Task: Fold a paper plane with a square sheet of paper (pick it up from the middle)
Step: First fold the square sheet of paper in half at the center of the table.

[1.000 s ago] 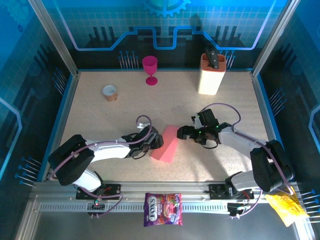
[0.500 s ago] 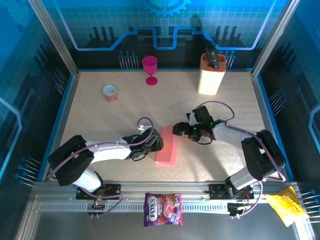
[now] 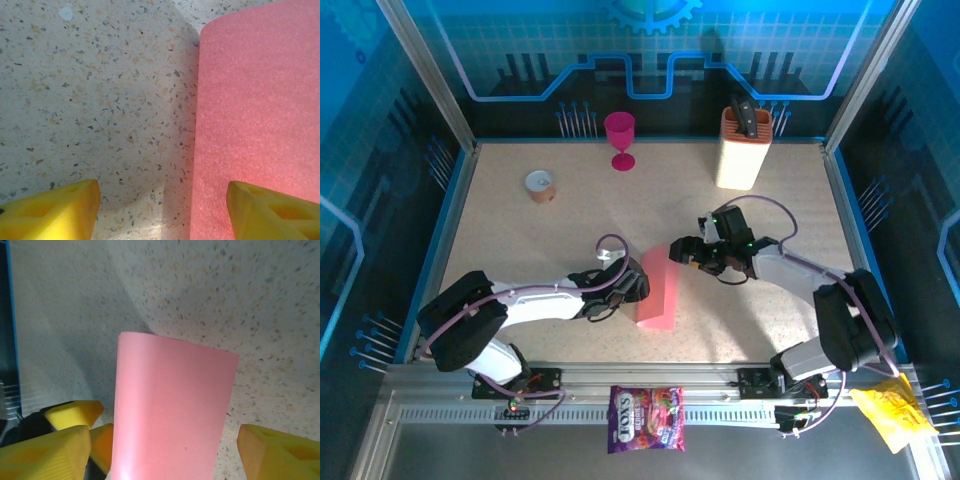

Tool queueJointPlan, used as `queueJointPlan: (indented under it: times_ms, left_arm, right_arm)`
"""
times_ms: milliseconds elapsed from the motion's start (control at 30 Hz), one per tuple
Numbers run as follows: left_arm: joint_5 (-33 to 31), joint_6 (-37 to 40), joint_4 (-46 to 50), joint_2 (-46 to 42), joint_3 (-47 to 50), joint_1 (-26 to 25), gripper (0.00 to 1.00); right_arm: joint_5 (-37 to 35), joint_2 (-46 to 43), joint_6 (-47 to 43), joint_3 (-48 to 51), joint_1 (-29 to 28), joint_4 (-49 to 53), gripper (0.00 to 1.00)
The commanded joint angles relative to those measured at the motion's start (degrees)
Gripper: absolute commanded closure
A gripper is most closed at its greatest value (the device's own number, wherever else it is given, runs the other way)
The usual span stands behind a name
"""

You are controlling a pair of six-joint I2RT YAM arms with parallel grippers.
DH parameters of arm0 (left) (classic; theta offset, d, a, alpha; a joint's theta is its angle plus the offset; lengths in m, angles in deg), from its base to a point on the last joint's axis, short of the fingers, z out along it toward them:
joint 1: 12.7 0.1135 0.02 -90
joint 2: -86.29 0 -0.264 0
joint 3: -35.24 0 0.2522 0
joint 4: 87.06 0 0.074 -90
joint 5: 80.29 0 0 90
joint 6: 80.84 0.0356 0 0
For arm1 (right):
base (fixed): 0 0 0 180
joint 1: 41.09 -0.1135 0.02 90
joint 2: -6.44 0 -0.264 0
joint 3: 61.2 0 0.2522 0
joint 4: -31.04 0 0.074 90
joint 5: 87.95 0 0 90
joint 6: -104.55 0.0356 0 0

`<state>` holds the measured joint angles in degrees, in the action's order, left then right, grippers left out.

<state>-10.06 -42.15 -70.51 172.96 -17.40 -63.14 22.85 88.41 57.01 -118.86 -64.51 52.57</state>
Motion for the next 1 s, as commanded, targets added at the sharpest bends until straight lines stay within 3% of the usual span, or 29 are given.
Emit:
queueJointPlan:
  times_ms: [0, 400, 700, 967]
  left_arm:
    - [-1.93, -1.54, 2.13, 0.68, -1.21, -0.65, 0.31]
    - [-4.58, -1.79, 6.75, 2.77, -5.07, -1.88, 0.30]
    - [-9.35, -0.05, 11.14, 4.82, -8.91, -5.09, 0.29]
    - [-12.66, 2.33, 14.24, 7.71, -12.51, -8.16, 0.29]
  right_arm:
    - [-0.61, -3.17, -0.23, 0.48, 0.94, 1.49, 0.21]
    - [1.36, 0.74, 0.87, 2.15, -1.89, -1.80, 0.24]
    - [-3.14, -2.74, 1.53, 4.03, -0.89, 0.45, 0.26]
    - [-4.18, -7.76, 2.87, 6.96, 2.66, 1.28, 0.33]
